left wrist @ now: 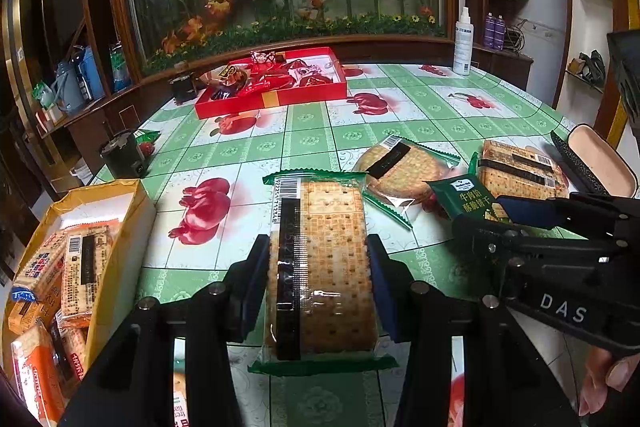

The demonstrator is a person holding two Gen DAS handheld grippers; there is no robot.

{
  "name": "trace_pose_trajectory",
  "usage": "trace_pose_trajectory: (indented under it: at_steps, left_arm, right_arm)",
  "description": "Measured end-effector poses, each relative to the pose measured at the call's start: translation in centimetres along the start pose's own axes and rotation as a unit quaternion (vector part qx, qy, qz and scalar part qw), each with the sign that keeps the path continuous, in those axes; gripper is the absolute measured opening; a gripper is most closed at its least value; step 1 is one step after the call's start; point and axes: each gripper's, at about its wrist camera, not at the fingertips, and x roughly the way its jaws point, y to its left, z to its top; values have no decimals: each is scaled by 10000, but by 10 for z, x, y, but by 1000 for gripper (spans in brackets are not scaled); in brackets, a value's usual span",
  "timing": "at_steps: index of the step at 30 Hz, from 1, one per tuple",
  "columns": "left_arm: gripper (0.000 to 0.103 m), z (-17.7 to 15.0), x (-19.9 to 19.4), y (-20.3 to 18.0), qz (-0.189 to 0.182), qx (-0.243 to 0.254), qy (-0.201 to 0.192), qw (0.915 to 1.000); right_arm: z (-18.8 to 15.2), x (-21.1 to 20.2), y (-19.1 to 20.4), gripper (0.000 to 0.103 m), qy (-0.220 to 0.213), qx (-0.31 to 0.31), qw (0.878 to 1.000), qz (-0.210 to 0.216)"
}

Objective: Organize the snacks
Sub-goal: 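Carry both held packs toward the yellow tray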

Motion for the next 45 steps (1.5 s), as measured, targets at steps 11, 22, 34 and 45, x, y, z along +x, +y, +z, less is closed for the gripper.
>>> trace_pose_trajectory:
  at_steps: [11, 22, 34, 45]
  left_arm:
    - [46, 0, -3, -2, -26, 36, -41, 10000]
    - [46, 5, -45, 19, -230, -204, -71, 9995]
    - [46, -8, -108, 123, 166, -1089, -355, 9933]
    - [46, -45, -123, 216, 786, -1927, -256, 9778]
  right_arm:
    - [5, -9, 0, 48, -218, 96, 9997, 96]
    - [7, -18, 7, 48, -387, 145, 9986, 317]
    - [15, -23, 107, 49, -171, -340, 9883, 1480]
    - [32, -1, 213, 49, 140, -925, 9732, 2099]
